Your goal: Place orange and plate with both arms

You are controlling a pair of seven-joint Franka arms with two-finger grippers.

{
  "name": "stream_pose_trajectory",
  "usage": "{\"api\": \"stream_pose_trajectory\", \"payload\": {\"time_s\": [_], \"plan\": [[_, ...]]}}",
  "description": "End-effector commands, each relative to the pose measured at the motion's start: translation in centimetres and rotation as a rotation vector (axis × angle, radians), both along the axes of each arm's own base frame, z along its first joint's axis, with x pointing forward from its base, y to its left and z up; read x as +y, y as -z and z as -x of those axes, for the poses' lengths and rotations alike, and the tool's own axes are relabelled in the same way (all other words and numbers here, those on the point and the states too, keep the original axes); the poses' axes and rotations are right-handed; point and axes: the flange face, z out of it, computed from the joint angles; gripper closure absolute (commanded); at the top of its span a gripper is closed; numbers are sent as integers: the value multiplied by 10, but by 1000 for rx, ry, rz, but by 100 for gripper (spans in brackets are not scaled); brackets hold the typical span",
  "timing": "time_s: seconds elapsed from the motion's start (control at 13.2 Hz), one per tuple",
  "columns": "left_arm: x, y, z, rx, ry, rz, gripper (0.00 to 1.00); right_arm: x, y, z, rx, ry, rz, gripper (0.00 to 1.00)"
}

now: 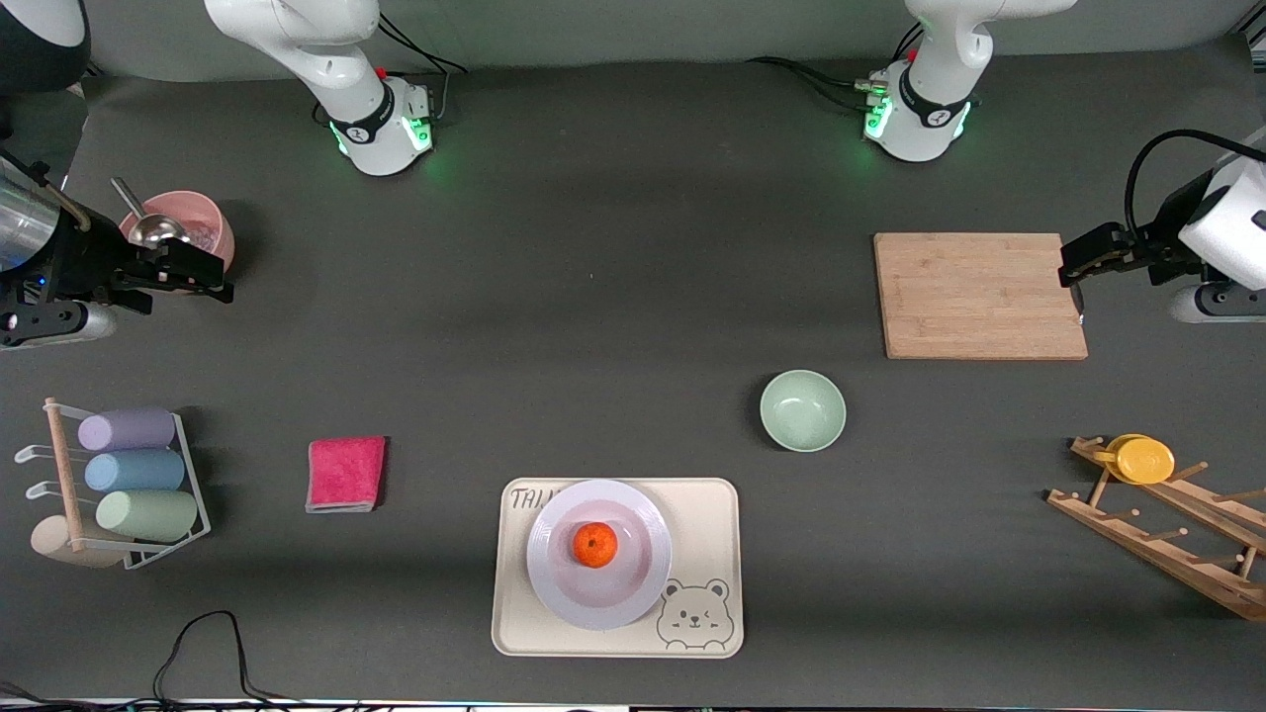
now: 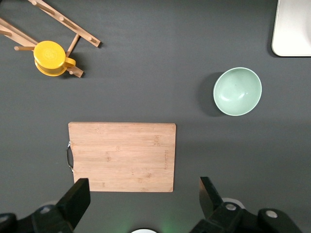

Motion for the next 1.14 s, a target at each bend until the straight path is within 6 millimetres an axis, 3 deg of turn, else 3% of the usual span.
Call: {"api": "stream_pose_trajectory", "payload": {"time_s": [0.0,0.76,1.06], "plan": [[0,-6,9,-4,8,3,0,-2,-2,5,-18,11,43,0],[0,-7,9,-6,11,4,0,-3,-5,14,-22,33,-46,0],[1,-7,9,-4,10,5,0,-22,-8,13,-32,62,-29,0]]}}
